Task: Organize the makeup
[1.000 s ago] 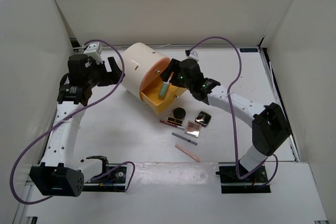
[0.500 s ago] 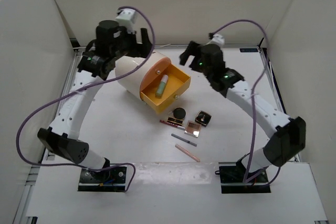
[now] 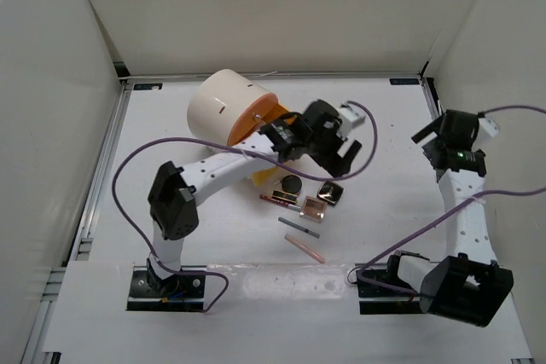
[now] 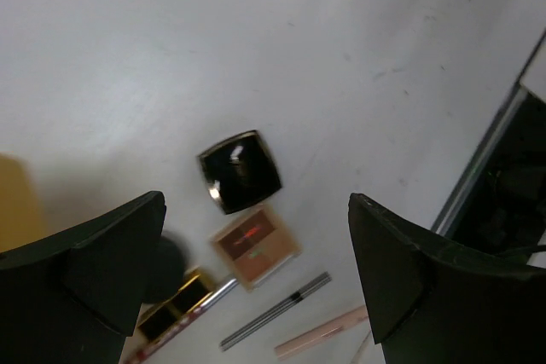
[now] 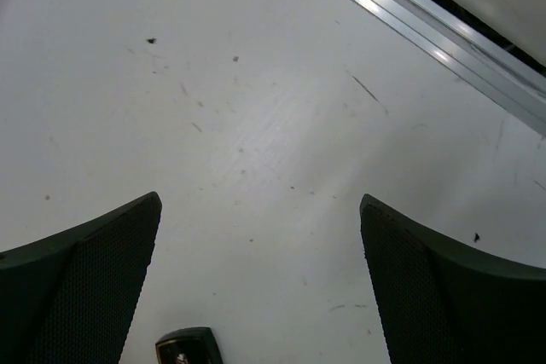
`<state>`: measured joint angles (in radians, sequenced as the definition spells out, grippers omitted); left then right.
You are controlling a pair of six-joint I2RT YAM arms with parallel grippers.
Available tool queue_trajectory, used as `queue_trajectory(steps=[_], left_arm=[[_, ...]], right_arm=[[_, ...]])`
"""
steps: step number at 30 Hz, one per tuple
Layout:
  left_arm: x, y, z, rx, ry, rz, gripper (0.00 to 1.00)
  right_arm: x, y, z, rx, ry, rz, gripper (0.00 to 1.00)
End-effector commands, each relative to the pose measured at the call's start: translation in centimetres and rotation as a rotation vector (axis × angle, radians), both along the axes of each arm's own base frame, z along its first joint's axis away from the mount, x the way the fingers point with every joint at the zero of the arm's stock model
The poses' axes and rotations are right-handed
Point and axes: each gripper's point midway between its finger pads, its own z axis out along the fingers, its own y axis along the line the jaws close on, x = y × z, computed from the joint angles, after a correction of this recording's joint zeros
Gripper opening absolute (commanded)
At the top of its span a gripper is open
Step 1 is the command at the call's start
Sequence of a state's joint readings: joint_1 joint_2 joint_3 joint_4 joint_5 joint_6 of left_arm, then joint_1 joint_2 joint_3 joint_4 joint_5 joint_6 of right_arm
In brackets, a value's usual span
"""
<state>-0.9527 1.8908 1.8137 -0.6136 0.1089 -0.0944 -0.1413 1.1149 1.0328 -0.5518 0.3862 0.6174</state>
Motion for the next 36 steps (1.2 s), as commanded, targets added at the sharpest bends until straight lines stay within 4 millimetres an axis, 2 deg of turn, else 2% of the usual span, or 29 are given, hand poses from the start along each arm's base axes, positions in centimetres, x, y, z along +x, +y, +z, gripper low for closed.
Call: queue_trajectory(steps=[1, 2, 3, 5, 7, 13, 14, 15, 20, 28, 31, 32, 35, 36], left_arm=[[-2.2, -3.0, -2.9, 0.001, 0.078, -0.066, 0.98], [-2.2, -3.3, -4.2, 0.01, 0.117, -0.044, 0.98], [-2.1, -3.7, -5.2, 0.018, 0.13, -0.041, 0.98], [-2.3, -4.2, -8.4, 0.061, 0.182, -0.018, 0.98], [-2.5, -4.3, -10.3, 0.091, 0.208, 0.009, 0.98], [-1.5, -4.3, -13.4, 0.127, 0.197, 0.132, 0.98], [-1.5, -4.3, -14.5, 0.148, 0.21, 0.141, 0.98], [-0.8, -4.2, -14.8, 0.166, 0.176, 0.177, 0.98], [-1.1, -3.7, -17.7, 0.234, 0.185, 0.214, 0.98], [-1.1, -3.3, -19.7, 0.271, 0.194, 0.237, 0.98], [-1.4, -3.4, -19.9, 0.286, 0.184, 0.23, 0.78], [-1.5, -3.5, -19.8, 0.29, 0.175, 0.234, 0.6], [-1.5, -3.8, -18.7, 0.283, 0.145, 0.237, 0.46], [-1.5, -4.1, -18.1, 0.273, 0.134, 0.231, 0.46]], right_arm=[[-1.9, -0.3, -1.1, 0.117, -0.005, 0.041, 0.99], [-2.4, -1.1, -1.9, 0.149, 0.0, 0.024, 0.99], [-2.3, -0.3, -1.9, 0.198, -0.015, 0.072, 0.99], [-2.3, -0.4, -1.9, 0.188, -0.015, 0.088, 0.99], [-2.4, -0.5, -1.7, 0.167, -0.004, 0.09, 0.99], [-2.4, -0.4, -1.2, 0.137, 0.002, 0.116, 0.99], [-2.3, -0.3, -1.2, 0.135, 0.001, 0.121, 0.99], [-2.3, -0.3, -1.3, 0.133, 0.007, 0.123, 0.99], [-2.1, -0.4, -1.0, 0.118, 0.006, 0.137, 0.99], [-2.0, -0.1, -1.0, 0.115, 0.003, 0.155, 0.99], [-2.0, 0.0, -1.1, 0.121, 0.004, 0.151, 0.99], [-2.2, -0.1, -1.2, 0.117, 0.012, 0.152, 0.99], [-2.1, -0.1, -0.8, 0.114, -0.002, 0.147, 0.99], [-2.1, -0.1, -0.8, 0.113, -0.003, 0.148, 0.99]])
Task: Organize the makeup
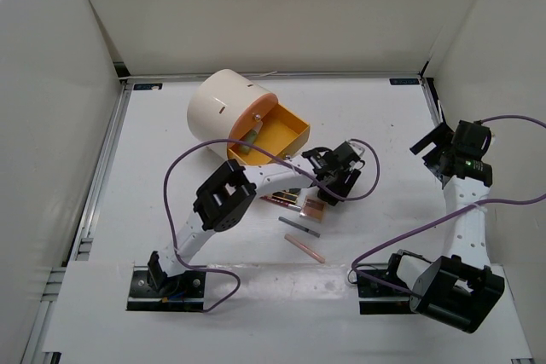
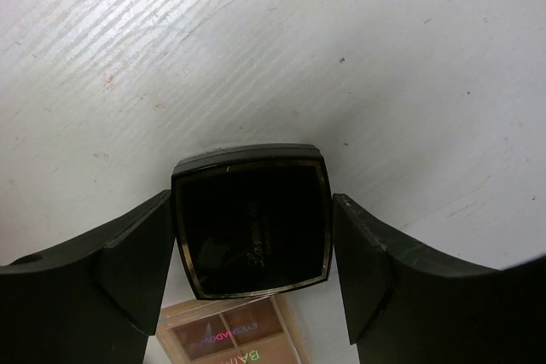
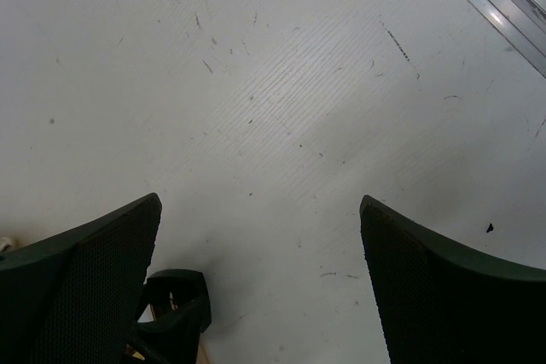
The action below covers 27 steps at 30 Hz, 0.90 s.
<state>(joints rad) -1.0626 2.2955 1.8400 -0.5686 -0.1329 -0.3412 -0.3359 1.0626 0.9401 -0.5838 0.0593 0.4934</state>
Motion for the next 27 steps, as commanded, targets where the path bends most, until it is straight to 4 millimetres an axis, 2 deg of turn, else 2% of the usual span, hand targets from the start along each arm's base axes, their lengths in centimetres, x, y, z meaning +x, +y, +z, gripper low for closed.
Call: queue_trajectory(steps=[1, 2, 3, 5, 6, 9, 10, 12, 13, 15, 16, 17, 19, 20, 21, 22, 23, 24, 25, 27], left_arm=[[-0.2, -1.0, 2.4, -0.016, -0.046, -0.014, 0.46], [-0.1, -1.2, 3.0, -0.026, -0.055, -0.017, 0.46], [0.2, -1.6, 4.8, -0.05, -0.077, -0.028, 0.46], [0.7, -2.0, 7.2, -0.079, -0.113, -0.027, 0.46], [1.0, -2.3, 10.0, -0.113, -0.148, -0.042, 0.46], [1.3, -2.3, 14.9, -0.175, -0.217, -0.057, 0.47], [1.3, -1.8, 18.3, -0.228, -0.26, -0.052, 0.48], [1.7, -0.5, 20.5, -0.229, -0.321, -0.028, 0.53], [1.8, 0.5, 22.8, -0.251, -0.363, -0.003, 0.53], [3.3, 2.9, 23.7, -0.199, -0.437, 0.092, 0.53], [3.5, 4.0, 25.1, -0.206, -0.462, 0.118, 0.53], [4.4, 5.6, 25.0, -0.176, -0.475, 0.158, 0.53], [5.3, 7.1, 26.0, -0.197, -0.485, 0.206, 0.53], [5.9, 8.8, 26.1, -0.195, -0.493, 0.243, 0.53], [6.0, 9.6, 26.4, -0.197, -0.501, 0.262, 0.53], [6.0, 10.6, 25.2, -0.174, -0.493, 0.283, 0.53], [6.5, 11.8, 26.0, -0.193, -0.511, 0.317, 0.54], [6.5, 12.4, 25.8, -0.188, -0.506, 0.33, 0.54], [6.9, 13.6, 24.5, -0.169, -0.488, 0.359, 0.54], [7.2, 15.0, 24.1, -0.166, -0.475, 0.397, 0.57]], right_arm=[[0.7, 0.1, 2.5, -0.029, -0.072, 0.019, 0.99], [0.7, 0.2, 2.5, -0.029, -0.072, 0.023, 0.99], [0.8, 0.2, 2.6, -0.035, -0.073, 0.028, 0.99], [0.8, 0.4, 2.9, -0.038, -0.08, 0.035, 0.99], [0.8, 0.6, 3.1, -0.039, -0.087, 0.044, 0.99], [1.0, 1.1, 3.3, -0.053, -0.099, 0.083, 0.99], [1.1, 1.4, 3.5, -0.051, -0.105, 0.096, 0.99], [1.4, 1.8, 3.5, -0.062, -0.11, 0.128, 0.99], [1.6, 2.7, 4.0, -0.046, -0.134, 0.166, 0.99], [1.7, 3.3, 4.2, -0.056, -0.141, 0.199, 0.99], [1.9, 3.6, 4.4, -0.057, -0.148, 0.217, 0.99], [2.0, 4.2, 4.2, -0.057, -0.146, 0.241, 0.99], [2.3, 5.2, 4.5, -0.05, -0.163, 0.295, 0.99], [2.4, 5.5, 4.6, -0.049, -0.168, 0.309, 0.99], [2.5, 6.1, 4.6, -0.049, -0.172, 0.335, 0.99], [2.7, 6.4, 4.7, -0.054, -0.179, 0.351, 0.99], [2.7, 6.6, 4.6, -0.055, -0.169, 0.359, 0.99], [2.8, 7.2, 4.5, -0.058, -0.169, 0.379, 0.99], [2.9, 7.6, 4.2, -0.057, -0.16, 0.398, 0.99], [3.0, 8.6, 4.2, -0.052, -0.16, 0.423, 0.99]])
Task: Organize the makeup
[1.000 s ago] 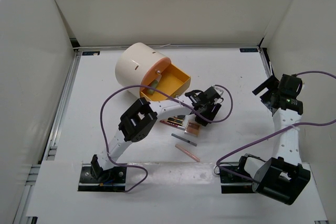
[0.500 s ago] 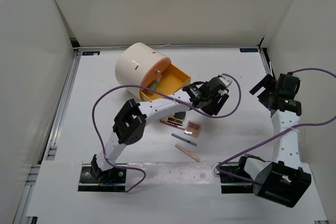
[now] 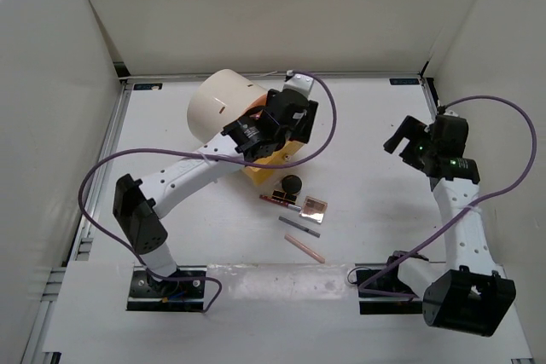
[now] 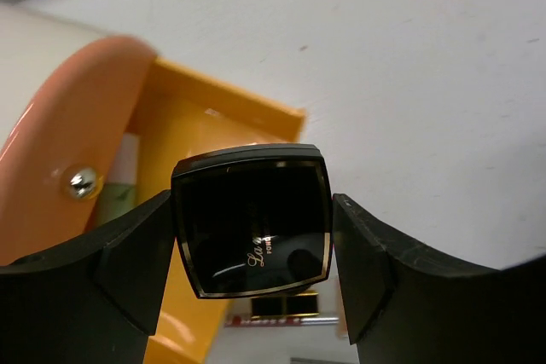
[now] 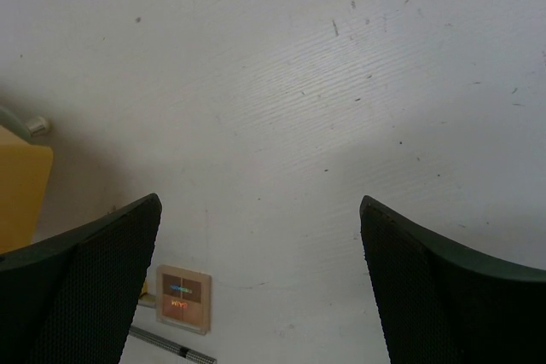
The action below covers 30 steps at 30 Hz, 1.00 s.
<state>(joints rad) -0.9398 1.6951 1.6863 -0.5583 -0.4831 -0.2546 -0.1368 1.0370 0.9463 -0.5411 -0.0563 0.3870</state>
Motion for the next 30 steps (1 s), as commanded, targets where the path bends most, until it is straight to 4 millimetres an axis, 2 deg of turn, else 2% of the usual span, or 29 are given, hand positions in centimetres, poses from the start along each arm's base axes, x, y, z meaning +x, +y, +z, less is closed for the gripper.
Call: queue_trajectory(steps=[1, 6, 7, 10, 11, 13, 14, 16, 17, 19, 22, 28, 30], left_arm=[[0.8, 3.1, -2.2, 0.019, 0.038, 0.106, 0.56], [1.0, 5.1, -4.1, 0.037, 0.066, 0.16, 0.56], [1.1, 5.3, -4.1, 0.038, 0.066, 0.168, 0.57], [1.7, 5.9, -4.4, 0.029, 0.074, 0.196, 0.61], [1.7, 6.2, -4.6, 0.035, 0.083, 0.203, 0.67], [1.9, 6.3, -4.4, 0.036, 0.082, 0.209, 0.7], [1.9, 6.3, -4.5, 0.034, 0.085, 0.211, 0.79], [1.7, 6.1, -4.2, 0.021, 0.078, 0.202, 0.85], [1.7, 6.2, -4.2, 0.025, 0.077, 0.198, 0.91], [1.7, 5.9, -3.1, 0.002, 0.055, 0.184, 0.98], [1.7, 5.7, -2.4, 0.007, 0.04, 0.167, 0.98], [0.1, 4.9, 0.2, -0.004, 0.007, 0.113, 0.98], [-0.6, 5.1, 0.9, -0.025, 0.01, 0.113, 0.98]], right_arm=[[1.3, 1.5, 2.3, -0.018, -0.08, 0.077, 0.99], [1.0, 3.8, 1.1, -0.044, -0.044, 0.167, 0.99], [0.9, 3.7, 0.9, -0.058, -0.037, 0.178, 0.99], [0.0, 6.4, 0.0, -0.071, -0.003, 0.28, 0.99], [-0.2, 7.0, -0.5, -0.077, 0.008, 0.307, 0.99], [-0.9, 8.1, -1.4, -0.103, 0.036, 0.351, 0.99], [-1.1, 8.7, -1.6, -0.109, 0.037, 0.377, 0.99], [-1.7, 9.3, -2.4, -0.122, 0.065, 0.411, 0.99], [-2.1, 10.1, -2.7, -0.133, 0.081, 0.451, 0.99], [-2.8, 10.9, -3.4, -0.147, 0.127, 0.486, 0.99], [-3.1, 11.0, -4.1, -0.189, 0.15, 0.481, 0.99], [-5.5, 13.8, -6.0, -0.149, 0.209, 0.632, 0.99], [-6.6, 15.6, -7.2, -0.133, 0.254, 0.673, 0.99]])
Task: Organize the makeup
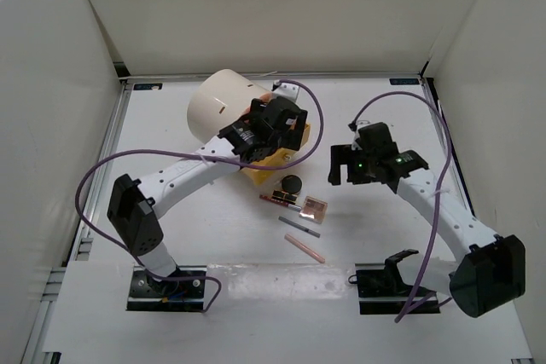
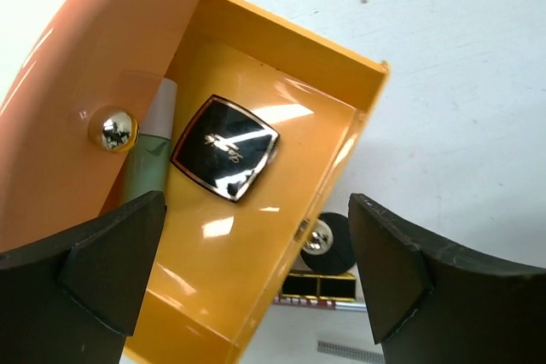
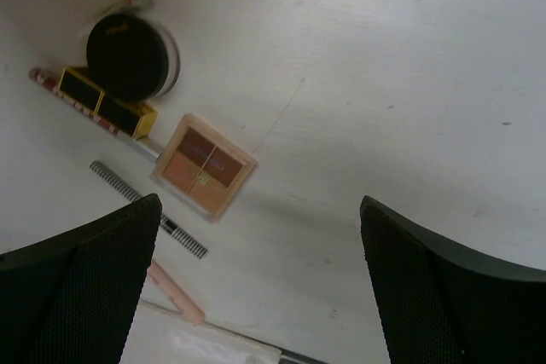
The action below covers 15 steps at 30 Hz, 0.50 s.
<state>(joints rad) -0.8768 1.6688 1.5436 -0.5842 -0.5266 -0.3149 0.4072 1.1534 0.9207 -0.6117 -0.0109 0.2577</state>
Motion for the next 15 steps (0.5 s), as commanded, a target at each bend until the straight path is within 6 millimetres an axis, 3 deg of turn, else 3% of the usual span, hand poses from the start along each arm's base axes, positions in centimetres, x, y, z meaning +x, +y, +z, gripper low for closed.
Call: queue_trajectory(steps=[1, 2, 3, 5, 11, 15], left_arm=[[-2.3, 0.9, 6.5, -0.112, -0.081, -0.022, 0.98], [-2.9, 1.3, 6.4, -0.113, -0.075, -0.027, 0.98], [-3.5, 1.6, 6.5, -0.13, -0.07, -0.022, 0.98], [-5.3, 3.1, 5.9, -0.135, -0.052, -0.013, 0.98], [-9.8, 7.1, 4.1, -0.179, 0.06, 0.078, 0.98], [-11.0, 8.7, 4.1, -0.171, 0.084, 0.093, 0.98]], right_arm=[[-2.1, 2.2, -2.2, -0.001, 0.093, 0.058, 0.99], [-2.7, 3.4, -3.5, -0.023, 0.119, 0.081, 0.99], [-2.3, 3.3, -4.0, -0.054, 0.107, 0.014, 0.99], [-2.5, 5.1, -4.7, -0.069, 0.086, 0.018, 0.99], [-3.0, 7.4, -6.8, -0.048, 0.078, -0.148, 0.99], [-2.9, 7.9, -8.1, -0.095, 0.044, -0.257, 0.99]])
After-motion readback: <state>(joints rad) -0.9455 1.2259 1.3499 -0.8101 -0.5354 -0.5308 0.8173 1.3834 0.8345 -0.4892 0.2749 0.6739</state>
